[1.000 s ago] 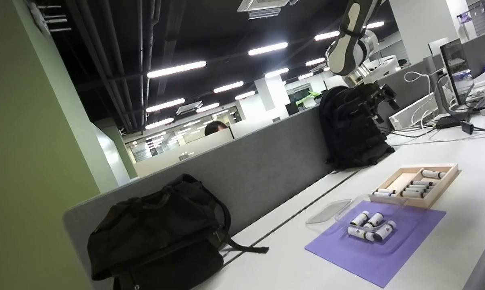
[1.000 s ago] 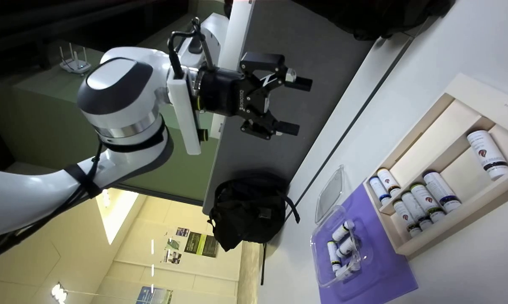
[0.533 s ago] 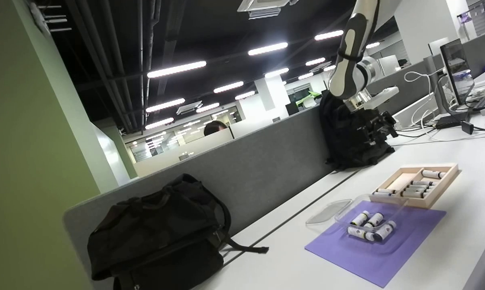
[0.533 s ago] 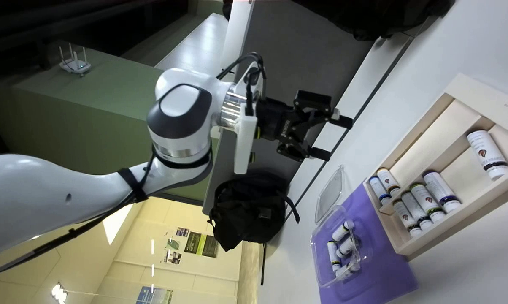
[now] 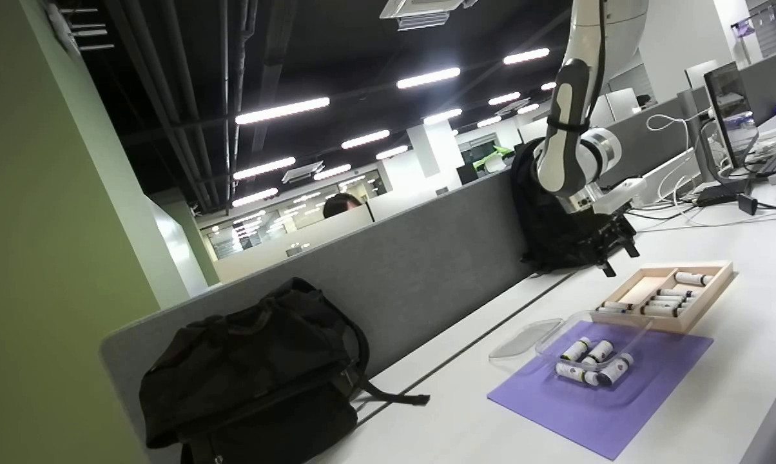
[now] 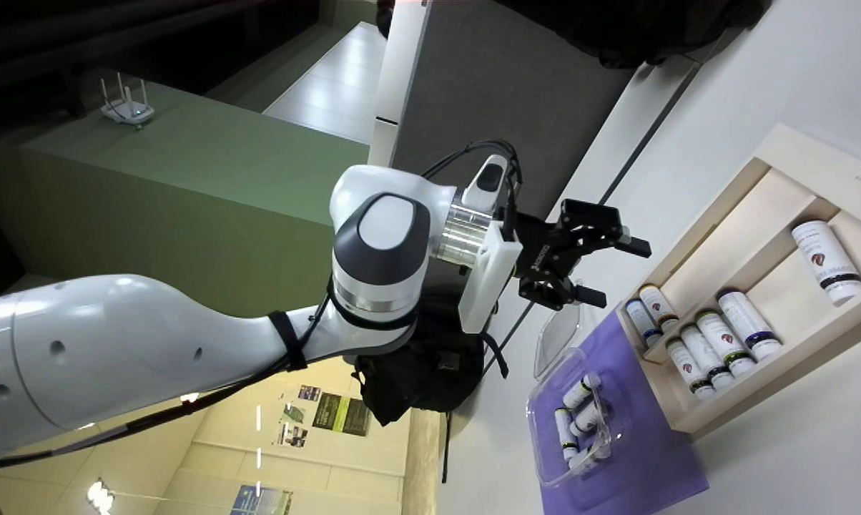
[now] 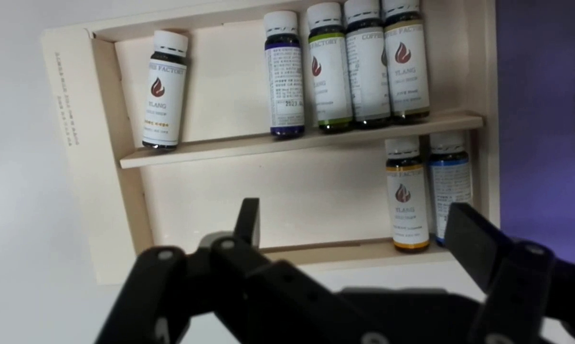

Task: Take one bottle from the tray, put it in the container, close the lid, then open it

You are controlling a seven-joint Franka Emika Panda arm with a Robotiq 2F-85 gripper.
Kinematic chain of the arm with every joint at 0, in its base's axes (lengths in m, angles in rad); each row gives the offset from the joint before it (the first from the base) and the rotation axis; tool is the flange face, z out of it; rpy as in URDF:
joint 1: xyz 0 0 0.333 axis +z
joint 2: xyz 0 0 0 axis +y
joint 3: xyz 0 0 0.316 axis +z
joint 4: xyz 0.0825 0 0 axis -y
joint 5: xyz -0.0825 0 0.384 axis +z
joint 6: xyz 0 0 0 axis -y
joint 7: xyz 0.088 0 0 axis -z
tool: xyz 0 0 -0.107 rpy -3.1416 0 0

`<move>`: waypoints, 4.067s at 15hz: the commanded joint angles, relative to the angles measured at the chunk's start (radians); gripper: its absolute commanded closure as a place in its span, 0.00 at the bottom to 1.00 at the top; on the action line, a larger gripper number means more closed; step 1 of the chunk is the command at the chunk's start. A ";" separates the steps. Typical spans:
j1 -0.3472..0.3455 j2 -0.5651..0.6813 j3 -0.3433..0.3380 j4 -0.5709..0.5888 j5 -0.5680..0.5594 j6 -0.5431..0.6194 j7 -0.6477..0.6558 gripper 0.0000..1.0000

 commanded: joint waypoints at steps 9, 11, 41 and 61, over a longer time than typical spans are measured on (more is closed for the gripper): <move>0.024 0.003 -0.025 -0.025 -0.026 0.027 -0.022 0.00; 0.006 0.017 -0.006 -0.015 -0.008 0.045 -0.063 0.00; -0.098 0.153 0.110 -0.040 0.080 0.312 -0.189 0.00; 0.003 0.095 -0.007 -0.024 0.053 0.218 -0.050 0.87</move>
